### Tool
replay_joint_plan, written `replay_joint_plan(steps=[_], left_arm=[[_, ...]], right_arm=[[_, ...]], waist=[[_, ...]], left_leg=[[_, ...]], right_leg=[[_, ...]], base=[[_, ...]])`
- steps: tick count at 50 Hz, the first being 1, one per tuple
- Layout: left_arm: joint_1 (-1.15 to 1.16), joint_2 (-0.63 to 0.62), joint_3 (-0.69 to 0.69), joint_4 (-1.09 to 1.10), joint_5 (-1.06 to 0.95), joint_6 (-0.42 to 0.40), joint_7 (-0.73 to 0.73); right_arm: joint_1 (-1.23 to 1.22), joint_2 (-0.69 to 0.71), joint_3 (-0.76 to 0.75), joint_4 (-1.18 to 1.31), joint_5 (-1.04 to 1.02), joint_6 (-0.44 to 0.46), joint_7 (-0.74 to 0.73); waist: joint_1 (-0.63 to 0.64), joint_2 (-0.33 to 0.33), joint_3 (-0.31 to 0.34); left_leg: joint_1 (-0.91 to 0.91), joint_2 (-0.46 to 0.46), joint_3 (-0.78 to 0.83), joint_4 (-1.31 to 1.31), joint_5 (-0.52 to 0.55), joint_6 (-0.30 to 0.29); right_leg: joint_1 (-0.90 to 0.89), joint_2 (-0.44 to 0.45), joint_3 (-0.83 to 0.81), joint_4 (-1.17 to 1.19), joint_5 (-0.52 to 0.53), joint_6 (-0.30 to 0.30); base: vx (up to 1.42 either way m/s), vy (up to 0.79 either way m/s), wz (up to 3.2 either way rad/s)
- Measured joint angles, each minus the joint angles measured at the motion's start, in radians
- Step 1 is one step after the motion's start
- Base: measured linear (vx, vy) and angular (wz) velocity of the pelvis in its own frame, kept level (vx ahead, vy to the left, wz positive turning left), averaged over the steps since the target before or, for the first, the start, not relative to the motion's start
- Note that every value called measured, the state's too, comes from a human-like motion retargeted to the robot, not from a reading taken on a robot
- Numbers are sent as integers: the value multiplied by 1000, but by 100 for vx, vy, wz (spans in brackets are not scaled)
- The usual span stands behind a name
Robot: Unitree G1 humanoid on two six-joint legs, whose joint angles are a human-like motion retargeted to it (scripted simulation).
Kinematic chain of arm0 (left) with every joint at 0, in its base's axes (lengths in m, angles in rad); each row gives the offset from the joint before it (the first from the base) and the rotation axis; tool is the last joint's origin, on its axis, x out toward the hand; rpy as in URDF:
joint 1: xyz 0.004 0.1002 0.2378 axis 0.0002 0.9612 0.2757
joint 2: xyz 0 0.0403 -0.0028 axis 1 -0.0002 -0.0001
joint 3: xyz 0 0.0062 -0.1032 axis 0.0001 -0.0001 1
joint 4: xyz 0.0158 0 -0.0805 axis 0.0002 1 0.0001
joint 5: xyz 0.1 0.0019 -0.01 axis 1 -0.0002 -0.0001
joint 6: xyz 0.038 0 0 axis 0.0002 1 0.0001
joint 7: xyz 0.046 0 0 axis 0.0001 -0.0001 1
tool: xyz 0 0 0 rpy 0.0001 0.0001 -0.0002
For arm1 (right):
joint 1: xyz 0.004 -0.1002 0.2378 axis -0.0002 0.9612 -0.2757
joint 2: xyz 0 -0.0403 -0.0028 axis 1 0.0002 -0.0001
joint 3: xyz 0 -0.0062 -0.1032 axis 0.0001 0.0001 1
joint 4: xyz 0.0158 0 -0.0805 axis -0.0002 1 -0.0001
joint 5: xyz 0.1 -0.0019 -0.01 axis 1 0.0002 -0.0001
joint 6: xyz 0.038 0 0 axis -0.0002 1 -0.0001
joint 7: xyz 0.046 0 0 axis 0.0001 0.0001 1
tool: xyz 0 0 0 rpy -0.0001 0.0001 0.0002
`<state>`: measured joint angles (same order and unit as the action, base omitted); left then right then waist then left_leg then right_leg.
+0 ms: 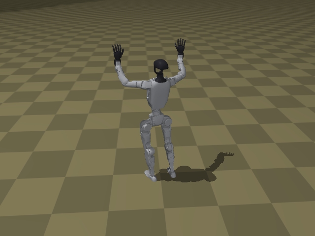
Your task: In place motions
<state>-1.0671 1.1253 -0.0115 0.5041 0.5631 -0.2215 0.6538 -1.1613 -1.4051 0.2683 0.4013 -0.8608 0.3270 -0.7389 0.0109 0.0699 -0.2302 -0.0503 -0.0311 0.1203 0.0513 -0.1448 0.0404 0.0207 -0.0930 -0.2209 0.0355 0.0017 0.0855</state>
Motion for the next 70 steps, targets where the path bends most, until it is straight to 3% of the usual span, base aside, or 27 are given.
replay_joint_plan(steps=[2, 5, 7, 10, 13, 15, 19, 26, 30, 36, 40, 43, 48, 53, 62, 70], left_arm=[[59, -8, 92, 202, -123, 45, -156], [176, 13, 236, 461, -317, 222, -457], [333, 22, 373, 556, -473, 232, -600], [611, -35, 573, 624, -658, 53, -594], [844, -174, 700, 630, -592, -102, -462], [966, -272, 728, 636, -472, -140, -426], [1119, -487, 638, 676, -219, -79, -484], [1152, -808, 349, 945, 23, -5, -654], [1154, -942, 241, 1052, 4, 100, -605], [1215, -1078, 98, 1059, -168, 131, -637], [1224, -1090, -18, 1049, -145, 134, -629], [1198, -1045, -84, 1005, -62, 137, -614], [1137, -957, -143, 972, 25, 136, -646], [1101, -934, -102, 970, 59, 199, -653], [1093, -959, -57, 991, -5, 199, -757], [1133, -998, -87, 1009, 40, 218, -732]], right_arm=[[154, 27, -198, 191, 62, 47, 146], [301, 89, -447, 482, 212, 61, 318], [406, 141, -609, 633, 341, 54, 400], [627, 230, -835, 721, 521, 17, 565], [814, 424, -974, 692, 606, -65, 551], [901, 544, -995, 683, 600, -133, 501], [1030, 742, -932, 718, 460, -156, 487], [1154, 1017, -732, 935, 85, -92, 685], [1166, 1144, -589, 1083, 21, -118, 689], [1202, 1306, -459, 1193, 134, -167, 668], [1212, 1370, -323, 1222, 303, -199, 736], [1201, 1363, -233, 1185, 175, -185, 738], [1160, 1304, -143, 1133, 28, -259, 767], [1110, 1267, -170, 1139, 41, -251, 810], [1100, 1277, -279, 1132, 328, -244, 813], [1115, 1297, -205, 1157, 221, -242, 809]], waist=[[-1, -8, -5], [-17, -11, -2], [-26, -7, 4], [-37, 1, 25], [-50, -1, 49], [-61, -1, 68], [-73, 3, 112], [-75, -21, 148], [-81, -36, 176], [-77, -47, 214], [-43, -62, 239], [-71, -58, 273], [-75, -74, 311], [-76, -78, 324], [-88, -84, 318], [-69, -59, 269]], left_leg=[[-13, -1, -3, 2, 1, -2], [-27, 0, -6, 2, 1, -4], [-32, 2, -3, 2, 0, -4], [-23, 4, 2, 1, -3, -2], [-2, 4, 6, -2, -5, 1], [13, 4, 11, -3, -5, 2], [46, 1, 19, -7, -5, 4], [68, -9, 24, -8, -2, 5], [72, -11, 25, -7, -1, 6], [73, -7, 30, -6, 3, 6], [46, 35, 67, 44, -9, -32], [54, 14, 33, 46, -9, -4], [49, 4, 17, 83, -23, 5], [45, 6, 16, 93, -24, 3], [4, 16, 6, 141, -44, -3], [-64, 55, 15, 216, -95, 2]], right_leg=[[-9, -3, -4, -2, 2, 1], [-24, -5, -6, -3, 3, 2], [-32, -3, -3, -2, 3, 1], [-28, 1, 0, -2, 4, 0], [-12, 5, 7, -2, 5, -3], [-1, 7, 11, -2, 5, -4], [24, 6, 18, -1, 8, -6], [44, -5, 17, -3, 12, -6], [49, -7, 16, -2, 13, -7], [51, -5, 16, 0, 16, -7], [59, -37, 50, 8, 8, 18], [69, -25, 12, 1, 20, 8], [82, -28, -2, 1, 24, -2], [84, -28, -4, 2, 26, -4], [71, -35, -22, 7, 25, -5], [14, -7, 18, 15, 31, -7]], base=[[0, 0, 0], [-2, 0, 3], [0, 0, 0], [0, 0, 0], [5, -5, -7], [7, -6, -11], [0, 0, 0], [0, 0, 0], [-4, 0, 0], [-2, 0, 0], [-5, -1, -25], [-11, -2, 39], [-10, -1, 15], [-3, 0, 1], [-1, -1, 7], [-2, -3, -18]])
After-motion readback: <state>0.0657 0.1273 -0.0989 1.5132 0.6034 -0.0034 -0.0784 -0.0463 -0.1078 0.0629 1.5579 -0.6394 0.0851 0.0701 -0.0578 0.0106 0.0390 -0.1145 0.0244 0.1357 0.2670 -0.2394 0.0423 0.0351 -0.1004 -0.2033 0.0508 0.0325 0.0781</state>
